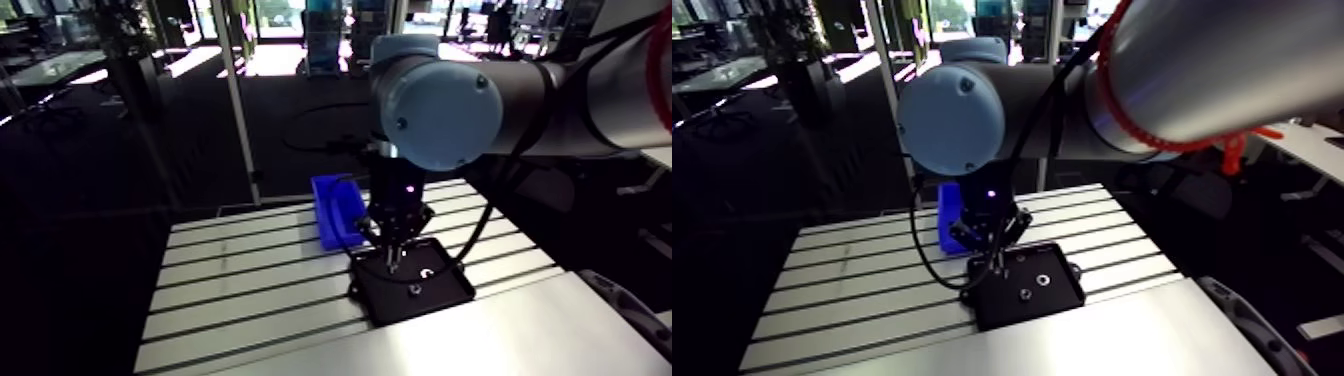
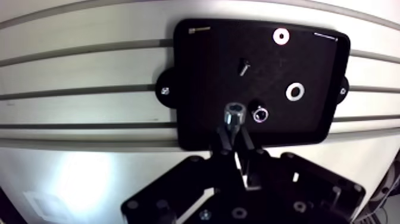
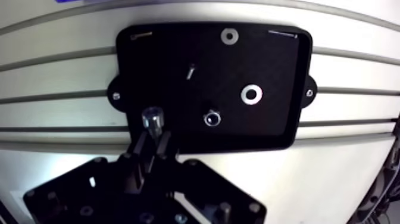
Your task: Pick up the M10 bolt from the tray and put it into the blue bin.
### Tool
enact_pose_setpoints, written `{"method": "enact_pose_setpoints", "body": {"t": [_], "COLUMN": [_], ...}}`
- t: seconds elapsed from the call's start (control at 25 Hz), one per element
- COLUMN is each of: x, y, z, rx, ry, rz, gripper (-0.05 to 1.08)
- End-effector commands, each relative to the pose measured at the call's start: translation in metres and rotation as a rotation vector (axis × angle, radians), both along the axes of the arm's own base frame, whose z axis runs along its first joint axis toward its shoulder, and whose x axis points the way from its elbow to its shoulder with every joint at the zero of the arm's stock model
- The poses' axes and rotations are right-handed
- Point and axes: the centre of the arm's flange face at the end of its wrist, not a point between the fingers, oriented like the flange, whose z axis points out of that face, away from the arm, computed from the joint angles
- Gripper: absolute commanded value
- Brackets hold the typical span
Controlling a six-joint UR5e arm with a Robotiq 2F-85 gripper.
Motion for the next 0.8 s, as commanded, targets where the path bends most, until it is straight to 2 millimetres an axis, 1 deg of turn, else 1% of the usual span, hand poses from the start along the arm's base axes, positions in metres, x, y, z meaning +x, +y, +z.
{"method": "enact_pose_setpoints", "body": {"t": [0.04, 0.28, 0.44, 0.52, 0.68, 0.8], "x": [-0.004, -0.017, -0.029, -0.033, -0.045, -0.048], "y": [-0.001, 0.007, 0.011, 0.011, 0.016, 0.02], "z": [0.041, 0.09, 0.126, 0.138, 0.15, 0.151], "rx": [-0.028, -0.05, -0.071, -0.082, -0.094, -0.104], "ry": [-0.033, -0.013, 0.007, 0.004, 0.02, 0.025], "rz": [0.119, 0.296, 0.516, 0.618, 0.832, 0.962], "gripper": [1.03, 1.04, 1.04, 1.04, 1.03, 1.03]}}
